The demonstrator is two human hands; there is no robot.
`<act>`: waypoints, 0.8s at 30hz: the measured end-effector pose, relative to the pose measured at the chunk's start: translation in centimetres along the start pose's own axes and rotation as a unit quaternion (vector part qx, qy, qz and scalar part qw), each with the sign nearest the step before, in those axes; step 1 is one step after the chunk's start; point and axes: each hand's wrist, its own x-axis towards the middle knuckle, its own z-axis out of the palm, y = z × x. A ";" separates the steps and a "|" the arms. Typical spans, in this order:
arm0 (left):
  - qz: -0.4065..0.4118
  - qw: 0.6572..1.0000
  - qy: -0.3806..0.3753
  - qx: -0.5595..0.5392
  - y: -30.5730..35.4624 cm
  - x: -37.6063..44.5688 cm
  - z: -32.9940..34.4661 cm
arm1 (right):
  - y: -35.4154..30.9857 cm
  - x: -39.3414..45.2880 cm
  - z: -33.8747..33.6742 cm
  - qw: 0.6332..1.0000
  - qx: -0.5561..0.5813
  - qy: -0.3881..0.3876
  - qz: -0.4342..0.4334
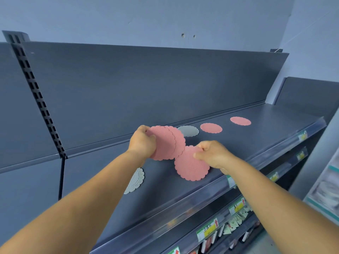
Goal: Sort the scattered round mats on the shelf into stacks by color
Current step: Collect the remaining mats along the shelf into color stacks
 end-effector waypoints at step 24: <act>-0.101 0.988 0.103 0.047 6.8 8.2 17.8 | 9.2 21.5 -12.4 0.999 -0.020 -0.023 -0.033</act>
